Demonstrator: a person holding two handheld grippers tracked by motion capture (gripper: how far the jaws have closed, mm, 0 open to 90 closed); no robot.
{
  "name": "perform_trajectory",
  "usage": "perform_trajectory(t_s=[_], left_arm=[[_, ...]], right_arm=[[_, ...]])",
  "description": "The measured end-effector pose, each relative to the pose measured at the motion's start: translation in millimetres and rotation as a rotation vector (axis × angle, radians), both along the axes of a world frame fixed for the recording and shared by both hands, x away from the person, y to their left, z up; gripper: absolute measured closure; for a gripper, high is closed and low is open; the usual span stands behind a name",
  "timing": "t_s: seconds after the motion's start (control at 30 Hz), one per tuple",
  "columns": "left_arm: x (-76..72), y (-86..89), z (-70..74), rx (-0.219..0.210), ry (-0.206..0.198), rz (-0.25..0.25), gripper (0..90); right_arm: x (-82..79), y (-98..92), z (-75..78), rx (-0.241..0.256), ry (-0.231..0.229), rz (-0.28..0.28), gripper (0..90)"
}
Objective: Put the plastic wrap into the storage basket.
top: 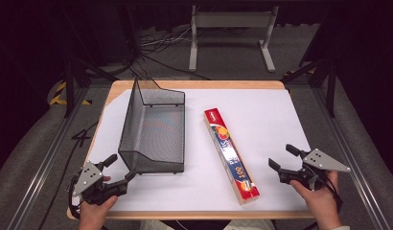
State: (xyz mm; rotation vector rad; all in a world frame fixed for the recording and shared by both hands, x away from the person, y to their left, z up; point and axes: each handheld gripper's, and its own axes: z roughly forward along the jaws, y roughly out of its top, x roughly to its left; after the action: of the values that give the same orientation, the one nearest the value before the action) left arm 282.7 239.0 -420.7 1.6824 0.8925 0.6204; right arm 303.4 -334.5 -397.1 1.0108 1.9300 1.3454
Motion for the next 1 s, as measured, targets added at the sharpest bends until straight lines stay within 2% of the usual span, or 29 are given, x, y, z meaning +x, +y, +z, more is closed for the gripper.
perform_trajectory(t_s=[0.17,0.2,0.27,0.3,0.43,0.5,0.57,0.67,0.9,0.97,1.0], left_arm=[[-0.6,-5.1,-1.3,0.015,0.005,-0.004,19.9],[-1.1,-6.0,-1.2,0.017,0.004,-0.007,19.8],[-1.8,-6.8,-1.2,0.021,0.003,-0.008,19.8],[-1.7,-6.4,-1.4,0.022,0.001,-0.007,19.8],[-2.6,-3.4,-2.3,0.017,0.002,0.005,19.9],[-3.2,-2.6,-2.1,0.018,0.002,0.007,19.8],[-3.9,-2.4,-2.0,0.019,0.0,0.011,19.8],[-3.8,-3.1,-2.4,0.028,0.004,0.007,19.9],[-4.7,-3.0,-2.4,0.028,0.002,0.008,20.0],[-4.6,-2.6,-2.4,0.027,0.003,0.008,20.1],[-4.7,-2.7,-2.5,0.028,0.005,0.007,20.3]], right_arm=[[9.4,16.8,14.9,-0.015,0.035,0.031,19.4],[12.9,21.9,18.7,-0.033,0.06,0.034,19.7],[17.2,29.3,23.1,-0.045,0.092,0.056,26.2],[19.4,33.3,25.0,-0.04,0.099,0.07,27.2],[27.2,49.1,31.4,-0.05,0.108,0.067,29.4],[29.3,52.2,32.8,-0.053,0.114,0.071,29.5],[34.7,60.1,35.5,-0.068,0.146,0.077,29.2],[43.1,70.5,39.2,-0.061,0.18,0.101,29.2],[52.3,86.3,44.3,-0.059,0.202,0.128,31.5],[53.2,90.9,44.4,-0.067,0.211,0.13,28.5],[54.0,97.5,43.2,-0.054,0.266,0.123,28.0]])
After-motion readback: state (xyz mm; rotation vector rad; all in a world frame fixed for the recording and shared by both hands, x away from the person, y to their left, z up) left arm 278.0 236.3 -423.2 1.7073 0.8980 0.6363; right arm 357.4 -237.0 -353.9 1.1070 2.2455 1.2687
